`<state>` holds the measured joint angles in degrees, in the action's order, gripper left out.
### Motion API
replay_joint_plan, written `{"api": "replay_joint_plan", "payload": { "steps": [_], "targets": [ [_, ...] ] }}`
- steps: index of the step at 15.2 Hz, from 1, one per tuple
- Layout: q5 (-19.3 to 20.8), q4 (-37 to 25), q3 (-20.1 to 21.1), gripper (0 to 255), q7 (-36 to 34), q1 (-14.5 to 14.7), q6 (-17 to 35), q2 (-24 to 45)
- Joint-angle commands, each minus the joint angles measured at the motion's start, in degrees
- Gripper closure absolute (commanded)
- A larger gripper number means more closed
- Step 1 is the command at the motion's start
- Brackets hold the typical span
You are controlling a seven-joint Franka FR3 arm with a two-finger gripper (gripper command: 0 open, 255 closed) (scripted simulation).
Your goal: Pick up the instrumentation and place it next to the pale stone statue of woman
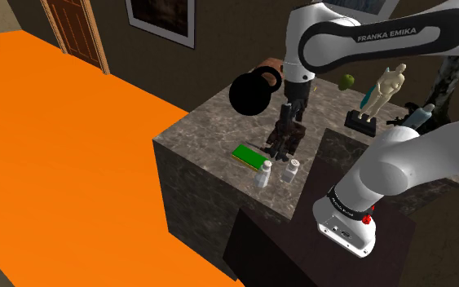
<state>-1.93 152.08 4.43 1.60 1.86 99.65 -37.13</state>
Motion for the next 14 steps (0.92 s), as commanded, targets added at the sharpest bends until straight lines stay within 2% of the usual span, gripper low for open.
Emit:
{"api": "replay_joint_plan", "payload": {
  "steps": [1, 9, 14],
  "targets": [
    [-0.88, 2.59, 1.25, 0, -1.56, 0.6, 2.46, 1.95],
    [-4.14, 9.57, 5.28, 0, -6.49, 2.84, 12.04, 12.54],
    [-4.56, 12.77, 5.59, 0, -6.46, 3.07, 16.66, 13.97]
  ]
}}
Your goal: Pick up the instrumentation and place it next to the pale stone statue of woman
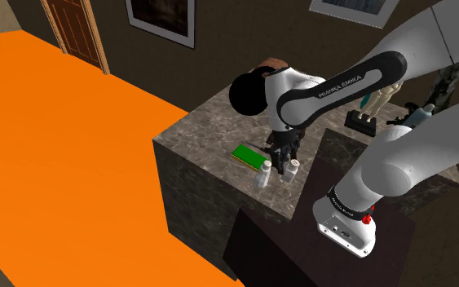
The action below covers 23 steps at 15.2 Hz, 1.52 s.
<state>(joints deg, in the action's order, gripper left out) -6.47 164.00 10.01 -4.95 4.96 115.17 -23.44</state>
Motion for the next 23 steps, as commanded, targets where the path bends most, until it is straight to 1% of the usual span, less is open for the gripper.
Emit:
{"api": "replay_joint_plan", "payload": {
  "steps": [1, 3, 10, 11, 20, 23],
  "targets": [
    [-0.11, 1.46, 0.09, 0, 0.09, 0.02, 2.11, 0.65],
    [-0.25, 2.39, 0.2, 0, 0.1, 0.08, 3.66, 1.28],
    [-0.25, 2.39, 0.2, 0, 0.1, 0.08, 3.66, 1.28],
    [-0.25, 2.39, 0.2, 255, 0.1, 0.08, 3.66, 1.28],
    [-0.25, 2.39, 0.2, 255, 0.1, 0.08, 3.66, 1.28],
    [-0.24, 1.66, -0.05, 255, 0.17, 0.18, 0.14, -1.52]
  ]
}}
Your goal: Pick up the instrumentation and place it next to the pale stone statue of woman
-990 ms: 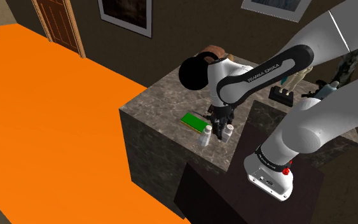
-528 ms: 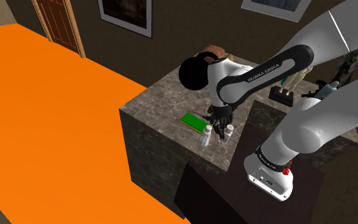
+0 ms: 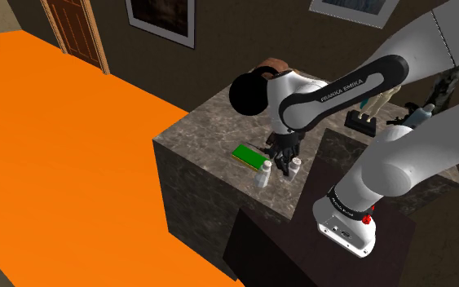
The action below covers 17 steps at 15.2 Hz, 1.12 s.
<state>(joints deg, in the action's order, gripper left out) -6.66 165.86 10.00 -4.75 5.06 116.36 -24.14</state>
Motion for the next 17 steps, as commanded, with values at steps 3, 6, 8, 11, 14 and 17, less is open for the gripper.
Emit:
{"api": "replay_joint_plan", "payload": {
  "steps": [3, 6, 8, 11, 14, 17],
  "targets": [
    [0.02, -1.08, -0.3, 255, 0.02, 0.15, -4.49, -3.38],
    [0.12, -2.11, -0.56, 255, 0.05, 0.2, -7.83, -5.69],
    [0.21, -2.88, -0.74, 255, 0.06, 0.22, -9.99, -7.09],
    [0.36, -4.15, -1.0, 255, 0.06, 0.24, -13.16, -9.0],
    [0.52, -5.54, -1.26, 255, 0.06, 0.24, -16.21, -10.67],
    [0.69, -7.05, -1.51, 255, 0.04, 0.23, -19.17, -12.11]
  ]
}}
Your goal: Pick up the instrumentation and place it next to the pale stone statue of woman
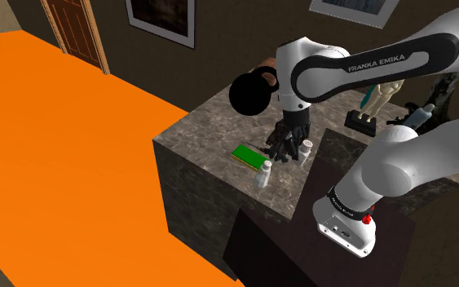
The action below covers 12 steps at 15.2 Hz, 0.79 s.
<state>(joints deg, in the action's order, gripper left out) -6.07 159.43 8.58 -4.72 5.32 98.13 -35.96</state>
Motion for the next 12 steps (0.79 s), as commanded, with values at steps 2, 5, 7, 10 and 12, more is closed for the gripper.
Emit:
{"api": "replay_joint_plan", "payload": {
  "steps": [2, 5, 7, 10, 12],
  "targets": [
    [0.21, -1.69, -0.26, 255, 0.0, -0.05, -2.85, -1.14],
    [0.38, -3.38, -0.5, 255, -0.02, -0.08, -5.64, -2.23],
    [0.5, -4.56, -0.65, 255, -0.04, -0.1, -7.45, -2.86],
    [0.67, -6.42, -0.88, 255, -0.07, -0.13, -10.09, -3.64],
    [0.78, -7.71, -1.02, 255, -0.09, -0.16, -11.81, -4.07]
  ]
}}
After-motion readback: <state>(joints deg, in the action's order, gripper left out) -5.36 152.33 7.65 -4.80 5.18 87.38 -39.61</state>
